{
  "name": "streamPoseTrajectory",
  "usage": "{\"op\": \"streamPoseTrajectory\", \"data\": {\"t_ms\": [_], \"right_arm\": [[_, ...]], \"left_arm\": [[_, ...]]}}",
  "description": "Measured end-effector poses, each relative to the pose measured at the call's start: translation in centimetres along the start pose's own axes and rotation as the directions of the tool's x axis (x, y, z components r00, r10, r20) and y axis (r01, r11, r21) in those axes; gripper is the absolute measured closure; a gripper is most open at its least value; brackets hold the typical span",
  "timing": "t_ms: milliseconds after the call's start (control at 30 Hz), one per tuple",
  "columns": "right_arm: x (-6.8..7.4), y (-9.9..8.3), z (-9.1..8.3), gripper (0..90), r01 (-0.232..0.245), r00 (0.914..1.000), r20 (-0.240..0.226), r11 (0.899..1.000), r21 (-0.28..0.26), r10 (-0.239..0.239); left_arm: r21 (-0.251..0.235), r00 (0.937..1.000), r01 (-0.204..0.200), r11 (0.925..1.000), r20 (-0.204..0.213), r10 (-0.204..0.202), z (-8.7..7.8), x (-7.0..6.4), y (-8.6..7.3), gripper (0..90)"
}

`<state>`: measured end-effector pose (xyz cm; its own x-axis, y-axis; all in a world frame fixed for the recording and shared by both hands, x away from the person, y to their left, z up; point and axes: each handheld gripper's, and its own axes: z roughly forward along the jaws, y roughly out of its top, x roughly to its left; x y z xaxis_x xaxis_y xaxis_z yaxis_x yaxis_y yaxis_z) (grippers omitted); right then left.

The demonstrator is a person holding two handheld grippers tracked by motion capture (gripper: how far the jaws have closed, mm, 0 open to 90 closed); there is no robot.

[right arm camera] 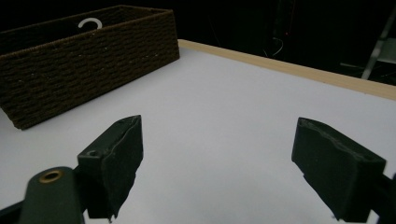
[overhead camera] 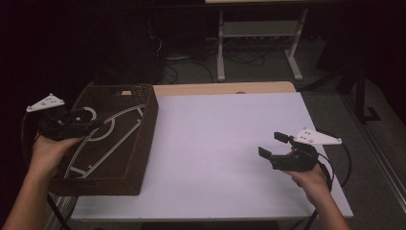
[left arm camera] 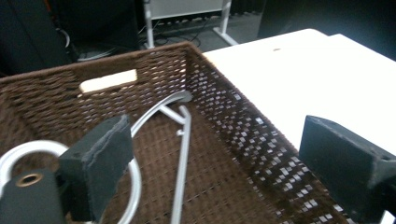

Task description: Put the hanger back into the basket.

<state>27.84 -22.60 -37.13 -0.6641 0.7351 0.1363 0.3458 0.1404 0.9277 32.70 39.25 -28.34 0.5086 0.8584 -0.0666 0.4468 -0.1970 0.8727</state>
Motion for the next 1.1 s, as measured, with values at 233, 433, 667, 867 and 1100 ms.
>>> {"op": "streamPoseTrajectory", "data": {"t_ms": [233,433,667,867,1100], "right_arm": [[0.2,0.7,-0.2,12.5,0.0,1.0,-0.008,1.0,-0.01,0.0],[0.3,1.2,-0.2,11.1,0.009,0.9998,-0.015,1.0,-0.015,-0.009],[0.4,1.8,-0.1,7.4,0.016,0.9995,-0.025,1.0,-0.016,-0.017],[0.5,2.2,0.0,4.0,0.015,0.9996,-0.023,1.0,-0.017,-0.015],[0.3,2.8,-0.1,2.4,0.011,0.9998,-0.016,0.999,-0.047,-0.012]], "left_arm": [[-0.045,0.9977,0.008,0.999,0.068,-0.005,0.9,-2.3,0.1,3.4],[-0.078,0.9945,-0.001,0.997,0.104,0.009,1.8,-4.3,0.1,2.2],[-0.134,0.9859,0.016,0.9908,0.167,0.007,2.7,-6.3,0.1,2.1],[-0.167,0.9741,0.023,0.9857,0.226,0.016,3.6,-7.8,-0.5,2.2],[-0.186,0.958,0.025,0.9821,0.285,0.029,4.7,-9.6,-1.4,2.2]]}}
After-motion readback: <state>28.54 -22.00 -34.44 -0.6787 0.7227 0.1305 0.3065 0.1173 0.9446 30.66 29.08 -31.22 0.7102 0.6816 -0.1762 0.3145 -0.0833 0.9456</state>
